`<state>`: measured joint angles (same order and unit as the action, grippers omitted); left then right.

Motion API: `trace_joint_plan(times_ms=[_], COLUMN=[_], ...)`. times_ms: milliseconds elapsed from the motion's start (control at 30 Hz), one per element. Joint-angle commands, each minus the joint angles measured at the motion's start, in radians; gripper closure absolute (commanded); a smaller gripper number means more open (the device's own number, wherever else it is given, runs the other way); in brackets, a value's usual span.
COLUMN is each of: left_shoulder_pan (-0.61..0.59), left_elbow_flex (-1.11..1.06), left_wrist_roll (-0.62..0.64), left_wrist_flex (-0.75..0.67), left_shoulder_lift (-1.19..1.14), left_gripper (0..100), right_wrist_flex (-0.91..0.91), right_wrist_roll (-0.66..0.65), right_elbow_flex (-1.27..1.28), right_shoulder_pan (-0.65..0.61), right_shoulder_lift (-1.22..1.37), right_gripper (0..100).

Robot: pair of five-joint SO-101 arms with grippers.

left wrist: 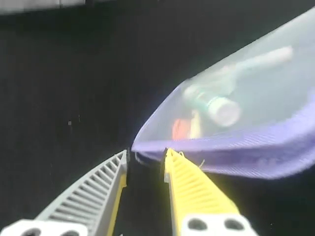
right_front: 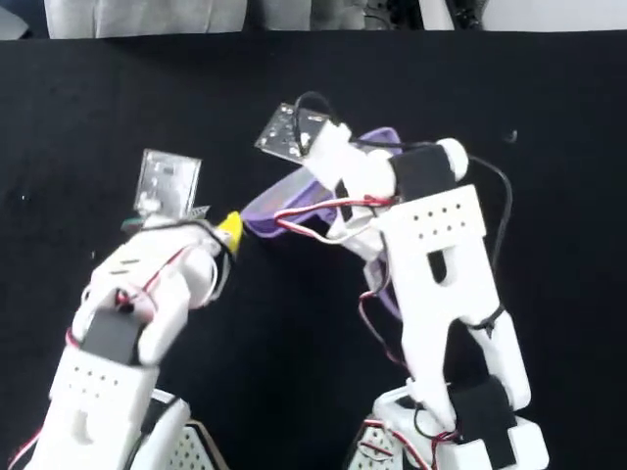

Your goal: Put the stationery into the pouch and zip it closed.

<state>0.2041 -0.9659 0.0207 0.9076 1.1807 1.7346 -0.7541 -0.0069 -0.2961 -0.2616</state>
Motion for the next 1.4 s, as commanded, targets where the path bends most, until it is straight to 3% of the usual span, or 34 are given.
trace_joint_plan(times_ms=[0, 200, 333, 733, 1000, 1267, 1367], left_shoulder_pan=[0.019, 0.15, 0.163, 0.211, 0.266, 0.275, 0.277], left_elbow_flex=[-0.065, -0.24, -0.283, -0.248, -0.168, -0.17, -0.171], left_wrist_roll=[-0.02, -0.021, -0.023, -0.08, -0.226, -0.239, -0.238], left_wrist_flex=[-0.003, -0.005, -0.025, -0.273, -0.37, -0.48, -0.479], left_shoulder_lift=[0.241, 0.582, 0.641, 0.318, 0.132, 0.038, 0.038], left_gripper=[86, 78, 77, 77, 77, 97, 96], right_wrist_flex=[0.005, 0.003, 0.003, 0.003, 0.003, -0.015, -0.049], right_wrist_roll=[0.02, 0.025, 0.025, 0.025, 0.025, 0.023, 0.02], right_elbow_flex=[-0.004, -0.008, -0.007, -0.01, -0.01, -0.012, -0.008], right_shoulder_pan=[-0.025, -0.025, -0.025, -0.077, -0.086, -0.028, 0.028], right_shoulder_lift=[-0.05, -0.048, -0.048, -0.05, -0.045, -0.044, -0.042], right_gripper=[98.8, 98.8, 98.8, 98.8, 98.8, 98.8, 98.8])
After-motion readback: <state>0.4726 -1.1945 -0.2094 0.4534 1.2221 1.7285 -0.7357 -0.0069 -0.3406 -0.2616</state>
